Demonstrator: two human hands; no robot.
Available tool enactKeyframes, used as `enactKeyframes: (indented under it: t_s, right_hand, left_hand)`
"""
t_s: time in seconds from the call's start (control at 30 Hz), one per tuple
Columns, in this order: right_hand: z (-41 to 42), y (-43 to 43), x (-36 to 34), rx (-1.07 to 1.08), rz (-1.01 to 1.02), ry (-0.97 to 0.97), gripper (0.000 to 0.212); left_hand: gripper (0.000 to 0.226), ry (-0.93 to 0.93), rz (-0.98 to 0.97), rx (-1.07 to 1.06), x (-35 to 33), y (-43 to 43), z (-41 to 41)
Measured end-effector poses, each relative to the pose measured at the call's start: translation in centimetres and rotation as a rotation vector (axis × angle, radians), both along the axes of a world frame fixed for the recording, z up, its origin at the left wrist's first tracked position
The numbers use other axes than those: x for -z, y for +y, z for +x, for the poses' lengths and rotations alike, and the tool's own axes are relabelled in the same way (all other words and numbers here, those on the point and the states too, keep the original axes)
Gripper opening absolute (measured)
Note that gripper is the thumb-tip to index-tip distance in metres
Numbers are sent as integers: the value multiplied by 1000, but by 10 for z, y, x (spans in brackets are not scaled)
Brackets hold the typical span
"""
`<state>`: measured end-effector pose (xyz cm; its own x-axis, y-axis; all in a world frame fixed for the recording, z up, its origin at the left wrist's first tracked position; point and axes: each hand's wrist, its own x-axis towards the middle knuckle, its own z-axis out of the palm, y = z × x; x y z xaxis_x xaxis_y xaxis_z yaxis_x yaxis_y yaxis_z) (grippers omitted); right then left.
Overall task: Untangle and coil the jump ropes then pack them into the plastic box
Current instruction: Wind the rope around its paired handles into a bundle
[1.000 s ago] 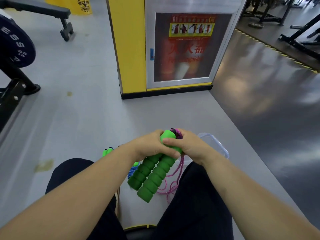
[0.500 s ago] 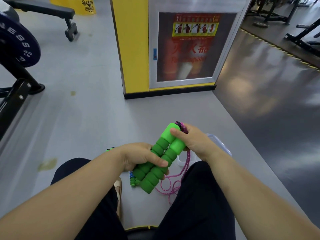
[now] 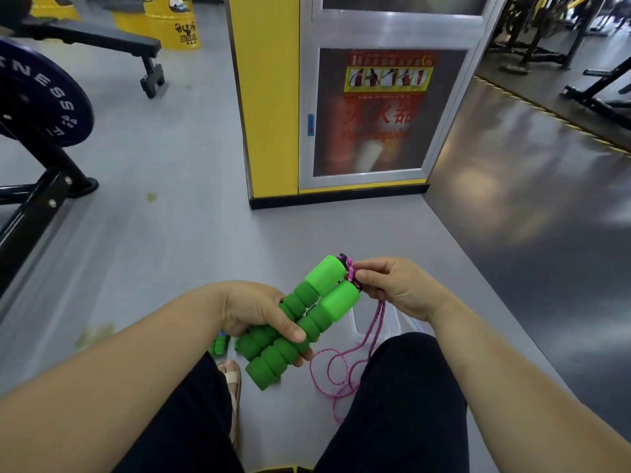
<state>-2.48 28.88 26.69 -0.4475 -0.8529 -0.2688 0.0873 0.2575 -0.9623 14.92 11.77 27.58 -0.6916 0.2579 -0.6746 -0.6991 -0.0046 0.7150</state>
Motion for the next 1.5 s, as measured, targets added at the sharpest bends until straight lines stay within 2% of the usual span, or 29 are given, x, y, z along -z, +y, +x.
enactKeyframes:
  t_s: [0.1,0.23,0.3,0.4,0.43,0.47,0.5,0.57,0.63,0.7,0.77,0.83,0.9,0.97,1.07,1.13,1.2,1.3,1.37,1.4,1.43,1.5]
  right_hand:
    - [-5,2,0,-27,-5,30,24]
    - [-9,10,1,-4,19,173,14]
    - [-3,12,12,103,-85,79,26]
    - [19,8,32,268,-230,-213,22]
    - [28,6,36,273,-214,-196,15]
    - [35,3,40,254,-158,-95,11]
    - [40,1,43,209,-84,73,17]
    - [49,-3,45,40,97,500,25]
    - [54,-5,43,-171,258,818,18]
    - [61,-7,36,-316,400,1037,22]
    - [67,-11,21,-416,469,1203,27]
    - [73,-17,0,-512,485,1310,25]
    - [74,-24,-25,-589,489,1424,23]
    - [65,-31,-47,-600,485,1483,26]
    - [45,-36,-70,-573,437,1436,25]
    - [30,-35,-76,-578,360,1257,19]
    - [15,-33,-71,-561,287,1021,11]
    - [1,-23,-57,-375,219,723,6]
    - [1,-12,-43,-183,149,406,14]
    - [3,-7,-32,-85,141,259,25]
    - [7,-2,-22,-13,164,195,35]
    - [15,6,1,-43,200,276,28]
  left_hand:
    - [32,8,-35,-5,0,-1,0]
    - [51,95,95,-19,5,-8,4]
    - [50,167,209,-55,4,-7,5]
    - [51,286,357,-223,-4,0,1]
    - [51,287,369,-302,-5,3,-3]
    - [45,266,355,-378,-6,5,-7]
    - [32,236,314,-440,-8,7,-12]
    - [10,169,128,-517,-8,8,-21]
    - [4,128,-161,-519,-9,3,-28]
    - [11,129,-529,-438,-8,-4,-32]
    - [18,135,-950,-228,-9,-5,-38]
    - [15,152,-1342,14,-11,3,-43]
    - [13,182,-1599,202,-10,14,-46]
    - [20,190,-1731,391,-8,24,-47]
    - [24,227,-1801,592,-10,34,-47]
    - [20,333,-1804,725,-12,39,-47]
    - [16,404,-1754,744,-14,39,-44]
    - [21,501,-1539,504,-22,36,-37]
    - [26,572,-1331,320,-27,32,-32]
    - [27,587,-1221,222,-29,30,-30]
    - [27,586,-1112,122,-31,28,-27]
    - [23,549,-936,-62,-34,22,-24]
